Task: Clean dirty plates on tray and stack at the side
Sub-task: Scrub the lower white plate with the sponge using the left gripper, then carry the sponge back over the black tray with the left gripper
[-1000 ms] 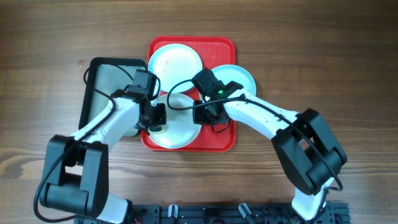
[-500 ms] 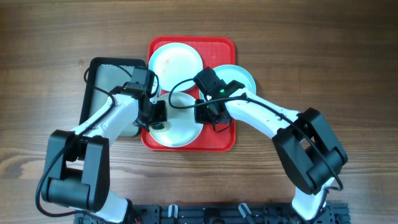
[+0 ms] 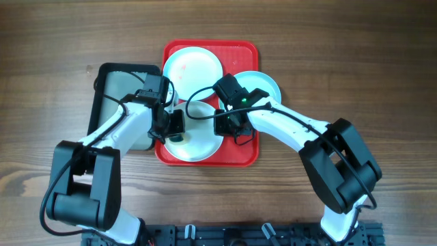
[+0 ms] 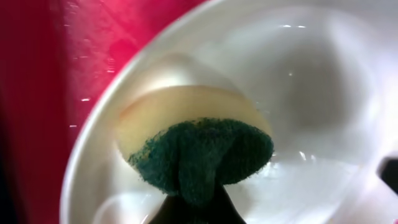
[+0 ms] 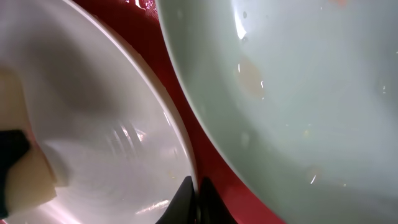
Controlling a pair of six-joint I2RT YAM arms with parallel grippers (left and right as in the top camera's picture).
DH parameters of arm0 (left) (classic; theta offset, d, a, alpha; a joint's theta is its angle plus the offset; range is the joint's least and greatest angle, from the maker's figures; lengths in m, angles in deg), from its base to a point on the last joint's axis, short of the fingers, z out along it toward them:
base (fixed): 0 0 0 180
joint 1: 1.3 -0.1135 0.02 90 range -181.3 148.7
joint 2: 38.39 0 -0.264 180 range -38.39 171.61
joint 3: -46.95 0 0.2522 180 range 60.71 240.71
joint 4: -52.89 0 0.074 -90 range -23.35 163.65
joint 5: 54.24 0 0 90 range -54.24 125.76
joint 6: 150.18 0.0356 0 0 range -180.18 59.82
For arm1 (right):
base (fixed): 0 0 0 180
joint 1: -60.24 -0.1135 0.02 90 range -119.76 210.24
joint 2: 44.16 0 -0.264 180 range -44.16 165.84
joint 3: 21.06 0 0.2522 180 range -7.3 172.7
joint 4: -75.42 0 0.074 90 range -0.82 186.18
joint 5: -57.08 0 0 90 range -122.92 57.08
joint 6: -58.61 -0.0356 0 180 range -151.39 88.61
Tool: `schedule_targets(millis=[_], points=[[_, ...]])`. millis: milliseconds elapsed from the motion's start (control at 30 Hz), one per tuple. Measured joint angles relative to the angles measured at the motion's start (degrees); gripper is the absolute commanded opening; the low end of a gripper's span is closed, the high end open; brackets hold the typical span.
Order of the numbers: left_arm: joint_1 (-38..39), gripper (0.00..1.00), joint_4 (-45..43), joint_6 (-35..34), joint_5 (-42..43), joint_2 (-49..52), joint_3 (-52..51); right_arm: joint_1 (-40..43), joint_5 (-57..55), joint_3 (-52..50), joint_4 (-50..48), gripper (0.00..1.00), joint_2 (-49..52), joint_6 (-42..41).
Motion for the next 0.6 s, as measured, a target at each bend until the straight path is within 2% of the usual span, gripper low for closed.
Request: schedule_targets(millis=[600], points=[[0.1,0.04,0.7,-0.2,13.1,1.9,-0.3,0.0,0.3,0.0,-0.1,0.04,0.0,0.2]])
